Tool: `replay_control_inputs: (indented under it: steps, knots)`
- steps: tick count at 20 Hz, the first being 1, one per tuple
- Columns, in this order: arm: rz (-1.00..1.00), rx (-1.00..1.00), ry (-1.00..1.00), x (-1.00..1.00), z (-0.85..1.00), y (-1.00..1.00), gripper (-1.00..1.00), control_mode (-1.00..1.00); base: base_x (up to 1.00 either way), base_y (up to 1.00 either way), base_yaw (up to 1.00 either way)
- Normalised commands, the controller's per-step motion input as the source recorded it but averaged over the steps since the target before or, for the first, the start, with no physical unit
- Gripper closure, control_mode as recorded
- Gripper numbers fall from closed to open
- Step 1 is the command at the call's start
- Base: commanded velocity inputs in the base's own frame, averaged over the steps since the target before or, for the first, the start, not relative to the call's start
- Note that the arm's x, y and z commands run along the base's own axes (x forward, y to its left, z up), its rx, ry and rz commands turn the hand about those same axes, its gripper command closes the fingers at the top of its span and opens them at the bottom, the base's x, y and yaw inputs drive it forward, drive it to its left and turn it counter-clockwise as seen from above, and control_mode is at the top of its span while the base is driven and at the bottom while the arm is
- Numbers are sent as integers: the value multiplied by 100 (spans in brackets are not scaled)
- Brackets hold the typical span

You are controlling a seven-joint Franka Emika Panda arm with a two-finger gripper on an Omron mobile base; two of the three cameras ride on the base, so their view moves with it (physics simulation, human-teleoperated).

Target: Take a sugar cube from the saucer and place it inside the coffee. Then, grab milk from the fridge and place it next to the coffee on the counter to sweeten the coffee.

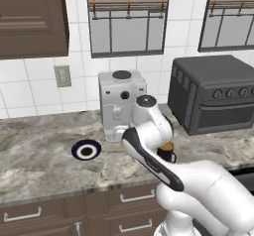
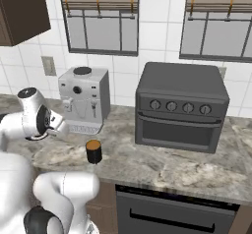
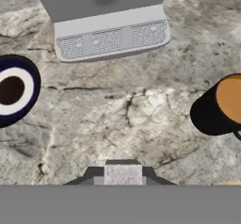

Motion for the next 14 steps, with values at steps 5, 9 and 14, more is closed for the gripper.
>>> replay_control_inputs:
  steps: [5,9,14]
  knots:
    - [-23,5,0,-36,15,-100,100,-100,0,0,0]
    - [-22,0,0,-17,5,-100,100,-100,0,0,0]
    - [-18,0,0,3,7,-94,100,-100,0,0,0]
